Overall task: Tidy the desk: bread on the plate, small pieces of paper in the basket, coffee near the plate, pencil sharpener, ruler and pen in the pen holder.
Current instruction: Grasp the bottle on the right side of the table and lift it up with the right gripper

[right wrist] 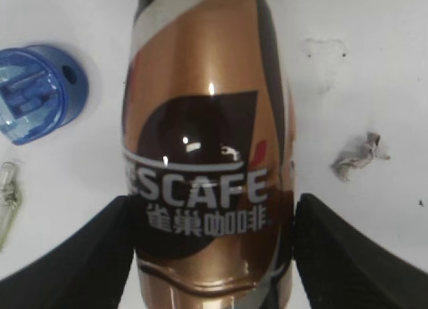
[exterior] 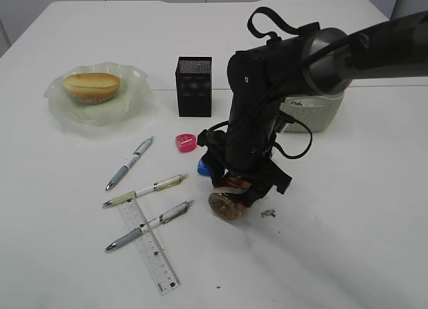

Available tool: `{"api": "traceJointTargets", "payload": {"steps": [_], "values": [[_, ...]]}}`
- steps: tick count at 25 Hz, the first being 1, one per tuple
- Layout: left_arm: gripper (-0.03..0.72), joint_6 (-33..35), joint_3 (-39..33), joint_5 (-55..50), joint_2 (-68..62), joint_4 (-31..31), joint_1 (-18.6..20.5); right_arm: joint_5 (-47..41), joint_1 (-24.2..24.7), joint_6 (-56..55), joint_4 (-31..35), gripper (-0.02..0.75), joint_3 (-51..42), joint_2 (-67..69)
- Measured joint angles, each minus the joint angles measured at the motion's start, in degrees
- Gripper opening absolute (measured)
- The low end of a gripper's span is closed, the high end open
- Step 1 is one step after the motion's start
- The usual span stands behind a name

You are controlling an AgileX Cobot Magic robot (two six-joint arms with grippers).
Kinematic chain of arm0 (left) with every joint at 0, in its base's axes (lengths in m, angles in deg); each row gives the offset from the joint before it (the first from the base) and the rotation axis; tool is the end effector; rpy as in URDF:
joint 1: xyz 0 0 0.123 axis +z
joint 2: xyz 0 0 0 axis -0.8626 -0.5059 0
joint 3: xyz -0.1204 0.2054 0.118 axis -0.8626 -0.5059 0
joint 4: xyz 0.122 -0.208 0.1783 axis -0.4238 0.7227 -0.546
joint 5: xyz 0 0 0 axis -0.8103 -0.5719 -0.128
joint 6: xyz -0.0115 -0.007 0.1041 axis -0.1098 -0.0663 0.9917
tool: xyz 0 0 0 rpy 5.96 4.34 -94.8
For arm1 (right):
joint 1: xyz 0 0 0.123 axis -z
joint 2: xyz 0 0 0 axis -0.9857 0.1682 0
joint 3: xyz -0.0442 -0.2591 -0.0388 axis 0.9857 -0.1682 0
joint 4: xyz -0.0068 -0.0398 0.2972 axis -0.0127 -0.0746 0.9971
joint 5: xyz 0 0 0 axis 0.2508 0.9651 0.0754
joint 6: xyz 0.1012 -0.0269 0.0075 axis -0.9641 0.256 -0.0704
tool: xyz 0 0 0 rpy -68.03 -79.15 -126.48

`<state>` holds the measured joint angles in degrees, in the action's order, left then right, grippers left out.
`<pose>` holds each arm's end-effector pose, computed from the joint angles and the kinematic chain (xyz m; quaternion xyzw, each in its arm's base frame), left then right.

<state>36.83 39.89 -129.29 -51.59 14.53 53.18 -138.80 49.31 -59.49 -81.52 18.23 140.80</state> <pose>0.2801 -0.0416 0.4277 0.0266 0.9404 -0.0785 0.3297 0.3975 0.2451 0.0895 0.3095 0.9476 0.0732 0.0300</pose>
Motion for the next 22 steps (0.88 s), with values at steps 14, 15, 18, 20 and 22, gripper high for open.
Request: {"api": "traceJointTargets", "payload": {"steps": [14, 15, 18, 20, 22], "values": [[0.433, 0.00, 0.00, 0.00, 0.00, 0.00, 0.00, 0.00, 0.00, 1.32, 0.26, 0.443, 0.47, 0.62], [0.433, 0.00, 0.00, 0.00, 0.00, 0.00, 0.00, 0.00, 0.00, 1.45, 0.04, 0.412, 0.47, 0.62], [0.433, 0.00, 0.00, 0.00, 0.00, 0.00, 0.00, 0.00, 0.00, 1.83, -0.34, 0.360, 0.47, 0.62], [0.433, 0.00, 0.00, 0.00, 0.00, 0.00, 0.00, 0.00, -0.04, 2.49, -0.34, 0.352, 0.47, 0.62], [0.433, 0.00, 0.00, 0.00, 0.00, 0.00, 0.00, -0.22, -0.04, 3.97, -0.46, 0.349, 0.47, 0.62]]}}
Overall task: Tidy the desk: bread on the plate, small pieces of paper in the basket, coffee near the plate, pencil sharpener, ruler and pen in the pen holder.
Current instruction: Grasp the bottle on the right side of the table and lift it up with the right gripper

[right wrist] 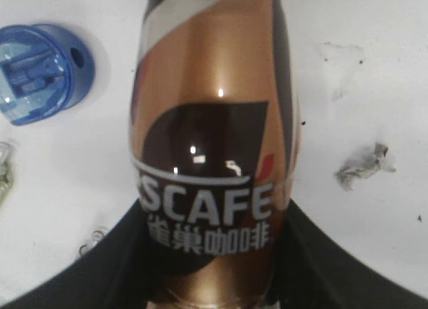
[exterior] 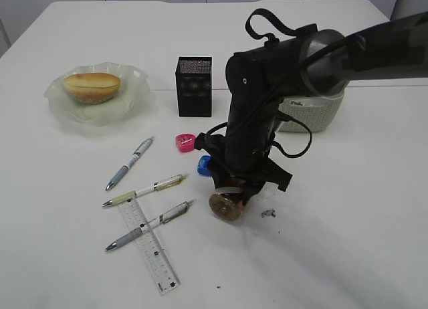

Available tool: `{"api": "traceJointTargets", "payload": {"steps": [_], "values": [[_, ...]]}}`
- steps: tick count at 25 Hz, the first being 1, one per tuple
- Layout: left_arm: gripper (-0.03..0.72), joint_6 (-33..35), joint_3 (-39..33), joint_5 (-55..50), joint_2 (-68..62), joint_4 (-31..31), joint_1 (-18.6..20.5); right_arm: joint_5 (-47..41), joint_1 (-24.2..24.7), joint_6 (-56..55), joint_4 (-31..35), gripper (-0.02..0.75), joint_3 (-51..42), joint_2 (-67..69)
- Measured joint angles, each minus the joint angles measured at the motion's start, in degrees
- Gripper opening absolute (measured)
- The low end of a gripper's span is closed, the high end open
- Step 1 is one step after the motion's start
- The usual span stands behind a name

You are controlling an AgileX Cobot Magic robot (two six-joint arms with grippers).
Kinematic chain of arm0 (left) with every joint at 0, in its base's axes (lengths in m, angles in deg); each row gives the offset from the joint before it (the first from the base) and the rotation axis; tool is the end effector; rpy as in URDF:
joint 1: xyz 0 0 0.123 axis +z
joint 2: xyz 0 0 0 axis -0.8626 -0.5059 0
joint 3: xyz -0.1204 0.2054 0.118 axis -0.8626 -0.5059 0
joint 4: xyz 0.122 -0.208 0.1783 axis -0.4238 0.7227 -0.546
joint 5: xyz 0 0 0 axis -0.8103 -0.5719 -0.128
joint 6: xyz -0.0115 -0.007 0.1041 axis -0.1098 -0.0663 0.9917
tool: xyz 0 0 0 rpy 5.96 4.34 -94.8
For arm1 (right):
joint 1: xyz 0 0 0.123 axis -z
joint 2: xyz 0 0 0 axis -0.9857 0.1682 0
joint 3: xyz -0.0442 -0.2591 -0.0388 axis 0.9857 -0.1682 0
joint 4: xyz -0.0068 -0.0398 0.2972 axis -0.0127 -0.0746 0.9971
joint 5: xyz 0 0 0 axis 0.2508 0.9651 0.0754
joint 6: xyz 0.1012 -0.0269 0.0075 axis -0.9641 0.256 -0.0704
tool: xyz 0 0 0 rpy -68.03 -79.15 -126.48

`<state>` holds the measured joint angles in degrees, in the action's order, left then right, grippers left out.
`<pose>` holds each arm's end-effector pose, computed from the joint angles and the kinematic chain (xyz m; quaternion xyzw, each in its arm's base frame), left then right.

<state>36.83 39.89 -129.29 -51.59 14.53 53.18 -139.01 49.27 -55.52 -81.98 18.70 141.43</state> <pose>0.2801 -0.0416 0.4277 0.0266 0.9404 -0.0785 0.3297 0.3986 0.2454 0.0867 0.2742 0.9588 0.0674 0.0327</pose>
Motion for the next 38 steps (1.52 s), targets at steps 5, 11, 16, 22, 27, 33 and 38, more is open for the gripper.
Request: {"api": "traceJointTargets", "payload": {"steps": [5, 11, 16, 22, 27, 33, 38], "values": [[0.433, 0.00, 0.00, 0.00, 0.00, 0.00, 0.00, -1.80, 0.00, 6.86, 0.12, 0.344, 0.01, 0.00], [0.433, 0.00, 0.00, 0.00, 0.00, 0.00, 0.00, -3.96, 0.00, 19.42, 1.69, 0.343, 0.11, 0.00], [0.433, 0.00, 0.00, 0.00, 0.00, 0.00, 0.00, -5.82, 0.00, 25.98, 2.06, 0.343, 0.11, -0.33], [0.433, 0.00, 0.00, 0.00, 0.00, 0.00, 0.00, -9.21, 0.00, 29.33, 1.81, 0.343, -0.59, -1.69], [0.433, 0.00, 0.00, 0.00, 0.00, 0.00, 0.00, -9.54, 0.00, 32.45, 1.46, 0.343, -0.63, -5.86], [0.433, 0.00, 0.00, 0.00, 0.00, 0.00, 0.00, -9.54, -0.10, 38.99, 1.34, 0.342, -0.63, -10.04], [0.433, 0.00, -0.09, 0.00, -0.41, 0.00, 0.00, -8.46, -0.36, 48.55, 2.77, 0.342, -1.23, -13.32]]}}
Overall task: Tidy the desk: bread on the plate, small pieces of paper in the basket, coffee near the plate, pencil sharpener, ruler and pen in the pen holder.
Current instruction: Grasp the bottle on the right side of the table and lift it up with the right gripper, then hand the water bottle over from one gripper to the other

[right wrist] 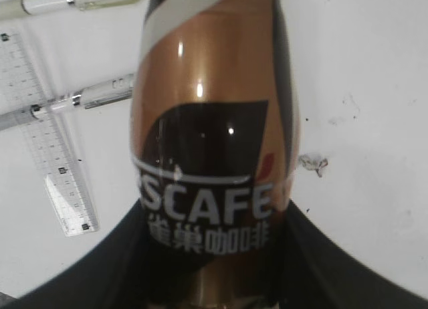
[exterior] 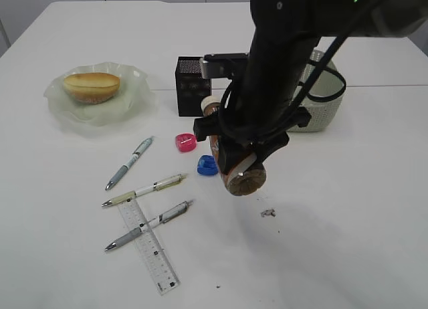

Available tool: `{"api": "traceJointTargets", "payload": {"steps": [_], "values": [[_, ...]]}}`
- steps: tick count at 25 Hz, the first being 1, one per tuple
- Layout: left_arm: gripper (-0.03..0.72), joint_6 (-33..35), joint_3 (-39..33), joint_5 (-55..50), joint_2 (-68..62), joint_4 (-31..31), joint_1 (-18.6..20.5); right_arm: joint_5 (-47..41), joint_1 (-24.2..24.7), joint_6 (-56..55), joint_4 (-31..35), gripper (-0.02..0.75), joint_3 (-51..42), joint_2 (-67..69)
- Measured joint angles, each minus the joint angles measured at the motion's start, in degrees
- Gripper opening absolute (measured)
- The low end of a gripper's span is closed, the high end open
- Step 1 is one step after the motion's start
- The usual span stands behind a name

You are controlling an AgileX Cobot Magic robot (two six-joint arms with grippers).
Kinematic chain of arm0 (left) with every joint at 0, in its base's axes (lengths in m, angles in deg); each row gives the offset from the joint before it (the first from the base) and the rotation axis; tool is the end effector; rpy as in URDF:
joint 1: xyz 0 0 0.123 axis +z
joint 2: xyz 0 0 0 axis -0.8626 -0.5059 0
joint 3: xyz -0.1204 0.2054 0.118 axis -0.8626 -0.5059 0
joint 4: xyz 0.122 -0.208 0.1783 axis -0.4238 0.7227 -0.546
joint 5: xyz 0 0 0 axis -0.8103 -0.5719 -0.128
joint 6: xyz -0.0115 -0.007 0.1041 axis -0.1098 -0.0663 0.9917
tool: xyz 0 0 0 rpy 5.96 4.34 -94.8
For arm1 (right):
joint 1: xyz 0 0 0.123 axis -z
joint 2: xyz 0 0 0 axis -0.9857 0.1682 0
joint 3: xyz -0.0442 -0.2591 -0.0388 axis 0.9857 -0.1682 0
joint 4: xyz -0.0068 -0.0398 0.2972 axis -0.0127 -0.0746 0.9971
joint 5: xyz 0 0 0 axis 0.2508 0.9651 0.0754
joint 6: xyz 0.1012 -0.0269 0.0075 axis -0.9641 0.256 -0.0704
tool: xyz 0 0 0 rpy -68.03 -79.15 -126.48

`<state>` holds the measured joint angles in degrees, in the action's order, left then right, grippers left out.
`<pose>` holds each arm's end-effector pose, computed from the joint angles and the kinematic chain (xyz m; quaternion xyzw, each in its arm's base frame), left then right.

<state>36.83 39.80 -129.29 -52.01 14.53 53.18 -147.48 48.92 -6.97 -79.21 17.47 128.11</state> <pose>0.2824 -0.0418 0.4251 0.0264 0.9419 -0.0781 0.3255 0.3753 0.2403 0.1845 -0.1420 0.9834 0.0828 0.0772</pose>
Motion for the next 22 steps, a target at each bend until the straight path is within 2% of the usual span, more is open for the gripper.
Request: {"api": "traceJointTargets", "payload": {"steps": [5, 9, 15, 18, 22], "values": [[0.433, 0.00, 0.00, 0.00, 0.05, 0.00, 0.00, 6.69, 0.00, 8.90, 2.21, 0.342, -3.72, -5.92], [0.433, 0.00, 0.00, 0.00, -0.08, 0.00, 0.00, 13.41, 0.00, 17.32, 8.30, 0.342, -9.90, -11.43], [0.417, -1.89, 0.00, 0.00, -0.34, 0.65, 0.00, 20.48, 0.00, 39.42, 25.23, 0.342, -20.61, -19.15], [0.415, -2.00, 0.00, 0.00, -1.36, 4.09, 0.00, 21.24, 0.00, 50.81, 35.95, 0.342, -23.07, -21.42], [0.415, 1.36, -0.93, 2.83, -3.19, 9.71, 0.00, 22.23, 0.00, 63.27, 48.94, 0.342, -23.37, -22.52]]}}
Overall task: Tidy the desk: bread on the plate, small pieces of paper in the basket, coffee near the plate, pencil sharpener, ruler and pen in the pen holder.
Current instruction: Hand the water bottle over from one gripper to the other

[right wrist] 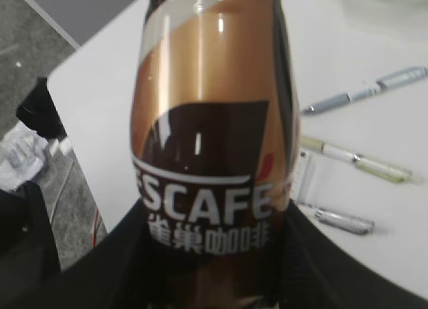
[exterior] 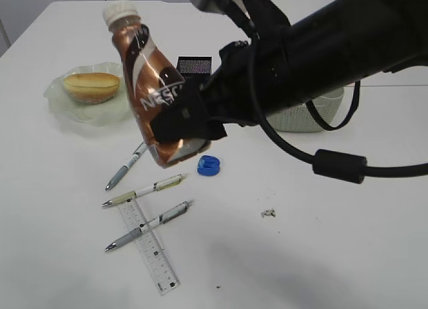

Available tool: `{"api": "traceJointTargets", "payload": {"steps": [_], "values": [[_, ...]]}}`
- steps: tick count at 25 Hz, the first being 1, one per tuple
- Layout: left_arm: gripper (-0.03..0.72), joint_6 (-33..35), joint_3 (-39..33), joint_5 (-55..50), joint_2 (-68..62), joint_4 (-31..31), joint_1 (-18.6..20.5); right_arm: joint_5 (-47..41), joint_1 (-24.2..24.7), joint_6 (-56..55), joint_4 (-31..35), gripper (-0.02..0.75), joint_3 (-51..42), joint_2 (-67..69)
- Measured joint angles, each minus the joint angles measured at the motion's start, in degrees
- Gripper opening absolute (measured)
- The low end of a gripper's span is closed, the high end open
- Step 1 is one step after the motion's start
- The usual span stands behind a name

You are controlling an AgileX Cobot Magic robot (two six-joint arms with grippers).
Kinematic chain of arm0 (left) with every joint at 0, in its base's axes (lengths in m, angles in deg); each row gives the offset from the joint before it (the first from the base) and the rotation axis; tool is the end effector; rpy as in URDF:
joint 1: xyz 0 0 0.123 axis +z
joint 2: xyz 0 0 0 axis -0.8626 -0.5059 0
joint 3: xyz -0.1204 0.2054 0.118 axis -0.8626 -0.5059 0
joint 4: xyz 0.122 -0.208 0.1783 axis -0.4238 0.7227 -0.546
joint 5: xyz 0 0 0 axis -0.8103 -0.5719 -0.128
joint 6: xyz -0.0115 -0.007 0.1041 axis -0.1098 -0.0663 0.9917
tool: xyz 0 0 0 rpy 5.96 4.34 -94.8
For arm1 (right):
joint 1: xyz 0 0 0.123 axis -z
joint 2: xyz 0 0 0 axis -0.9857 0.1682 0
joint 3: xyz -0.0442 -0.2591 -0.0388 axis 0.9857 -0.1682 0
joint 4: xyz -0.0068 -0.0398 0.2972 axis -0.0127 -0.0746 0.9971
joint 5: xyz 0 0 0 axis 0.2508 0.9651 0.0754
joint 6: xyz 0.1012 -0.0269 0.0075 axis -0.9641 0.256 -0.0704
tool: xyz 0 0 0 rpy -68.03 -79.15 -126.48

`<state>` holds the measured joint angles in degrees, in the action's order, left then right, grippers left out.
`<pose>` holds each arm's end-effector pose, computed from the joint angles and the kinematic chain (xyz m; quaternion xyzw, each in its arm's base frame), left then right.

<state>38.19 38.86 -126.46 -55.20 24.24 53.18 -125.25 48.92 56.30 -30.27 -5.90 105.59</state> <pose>0.3004 -0.0601 0.4091 0.0316 0.9381 -0.1574 0.3071 0.3046 0.2502 0.2546 -0.3646 0.8100 0.3355 0.3137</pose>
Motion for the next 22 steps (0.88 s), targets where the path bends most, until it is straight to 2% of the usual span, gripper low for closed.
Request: {"api": "traceJointTargets", "payload": {"steps": [4, 7, 12, 18, 22], "values": [[0.415, 5.06, -2.81, 4.63, -0.27, 4.89, 0.00, 0.34, 0.00, 7.01, 9.38, 0.342, 0.00, -0.46], [0.415, 10.36, -4.39, 8.19, -0.35, 9.68, 0.00, 0.48, 0.00, 8.80, 11.42, 0.342, 0.00, -0.68], [0.415, 21.02, -4.80, 12.84, -0.35, 21.10, 0.00, 0.74, 1.15, 10.09, 15.05, 0.342, -0.13, -0.68], [0.416, 29.23, -5.18, 14.27, -1.25, 30.51, 0.00, 1.19, 4.17, 12.20, 18.87, 0.342, -0.22, -0.68], [0.416, 36.71, -7.90, 14.67, -3.78, 41.33, 0.00, 1.19, 5.20, 14.80, 22.80, 0.342, -0.22, -0.68]]}}
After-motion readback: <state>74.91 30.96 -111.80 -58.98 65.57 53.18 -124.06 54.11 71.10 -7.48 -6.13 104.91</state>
